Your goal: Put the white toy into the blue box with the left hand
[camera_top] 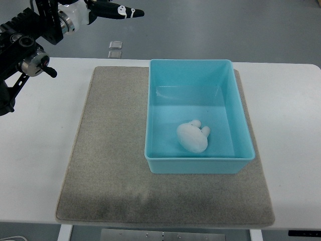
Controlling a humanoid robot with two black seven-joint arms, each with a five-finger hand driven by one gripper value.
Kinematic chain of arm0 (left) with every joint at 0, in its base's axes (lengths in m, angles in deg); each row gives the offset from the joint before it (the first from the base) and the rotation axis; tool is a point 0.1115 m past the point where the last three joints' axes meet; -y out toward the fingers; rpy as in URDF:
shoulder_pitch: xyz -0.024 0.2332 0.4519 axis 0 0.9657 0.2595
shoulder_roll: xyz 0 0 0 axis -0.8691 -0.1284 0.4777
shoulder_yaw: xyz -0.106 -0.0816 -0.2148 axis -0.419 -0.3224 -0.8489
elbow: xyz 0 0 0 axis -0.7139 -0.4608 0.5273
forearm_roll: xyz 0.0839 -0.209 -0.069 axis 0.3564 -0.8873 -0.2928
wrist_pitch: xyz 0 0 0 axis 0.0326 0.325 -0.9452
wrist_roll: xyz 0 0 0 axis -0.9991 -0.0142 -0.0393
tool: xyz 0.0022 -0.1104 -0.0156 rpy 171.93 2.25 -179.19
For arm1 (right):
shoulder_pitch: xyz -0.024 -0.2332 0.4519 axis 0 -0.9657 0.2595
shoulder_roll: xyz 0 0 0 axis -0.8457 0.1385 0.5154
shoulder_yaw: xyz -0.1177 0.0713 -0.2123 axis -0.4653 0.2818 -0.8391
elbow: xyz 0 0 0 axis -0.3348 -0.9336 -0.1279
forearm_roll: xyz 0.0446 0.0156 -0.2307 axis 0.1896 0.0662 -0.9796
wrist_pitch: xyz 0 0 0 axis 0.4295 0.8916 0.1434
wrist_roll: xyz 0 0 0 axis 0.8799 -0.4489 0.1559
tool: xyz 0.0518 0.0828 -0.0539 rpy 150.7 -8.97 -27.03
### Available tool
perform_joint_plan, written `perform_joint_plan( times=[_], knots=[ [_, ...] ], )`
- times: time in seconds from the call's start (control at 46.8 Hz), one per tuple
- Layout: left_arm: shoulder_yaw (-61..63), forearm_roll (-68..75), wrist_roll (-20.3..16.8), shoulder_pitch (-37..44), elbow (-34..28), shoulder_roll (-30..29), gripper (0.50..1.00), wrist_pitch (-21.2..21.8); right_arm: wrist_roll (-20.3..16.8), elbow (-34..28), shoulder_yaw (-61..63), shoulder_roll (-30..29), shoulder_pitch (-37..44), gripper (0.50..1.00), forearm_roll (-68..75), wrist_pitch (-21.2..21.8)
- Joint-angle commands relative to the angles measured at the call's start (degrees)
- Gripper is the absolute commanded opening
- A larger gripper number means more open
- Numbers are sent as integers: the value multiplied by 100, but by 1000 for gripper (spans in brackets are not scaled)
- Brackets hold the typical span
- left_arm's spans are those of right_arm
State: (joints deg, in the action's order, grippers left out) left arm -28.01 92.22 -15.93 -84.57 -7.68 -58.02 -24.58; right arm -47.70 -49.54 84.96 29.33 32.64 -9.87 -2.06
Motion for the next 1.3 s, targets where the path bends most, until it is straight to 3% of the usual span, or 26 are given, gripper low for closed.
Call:
perform_joint_plan(
  times=[0.0, 0.15, 0.278, 0.406, 0.663, 0.727, 0.941, 1.112, 1.283],
  knots=[
    [-76, -527, 40, 70, -262, 6, 992, 246, 0, 0, 0, 0, 6, 936, 0, -3],
    [-58, -1802, 93, 228, -490, -2, 992, 615, 0, 0, 0, 0, -3, 936, 0, 6],
    [-5, -1996, 119, 316, -666, -2, 992, 1046, 0, 0, 0, 0, 6, 936, 0, -3],
    [-76, -2268, 111, 447, -842, 112, 994, 1029, 0, 0, 0, 0, 6, 936, 0, 6],
    [-85, -4308, 111, 694, -974, 94, 994, 976, 0, 0, 0, 0, 6, 936, 0, 6],
    [-85, -4360, 110, 694, -1105, 94, 994, 819, 0, 0, 0, 0, -3, 936, 0, -3],
    [-93, -4361, 23, 694, -1712, 94, 994, -333, 0, 0, 0, 0, -3, 936, 0, 6],
    [-93, -4378, 5, 729, -2099, 94, 994, -597, 0, 0, 0, 0, -3, 936, 0, 6],
    [-146, -4378, -21, 1063, -2073, 129, 994, -685, 0, 0, 0, 0, 6, 936, 0, 6]
  ],
)
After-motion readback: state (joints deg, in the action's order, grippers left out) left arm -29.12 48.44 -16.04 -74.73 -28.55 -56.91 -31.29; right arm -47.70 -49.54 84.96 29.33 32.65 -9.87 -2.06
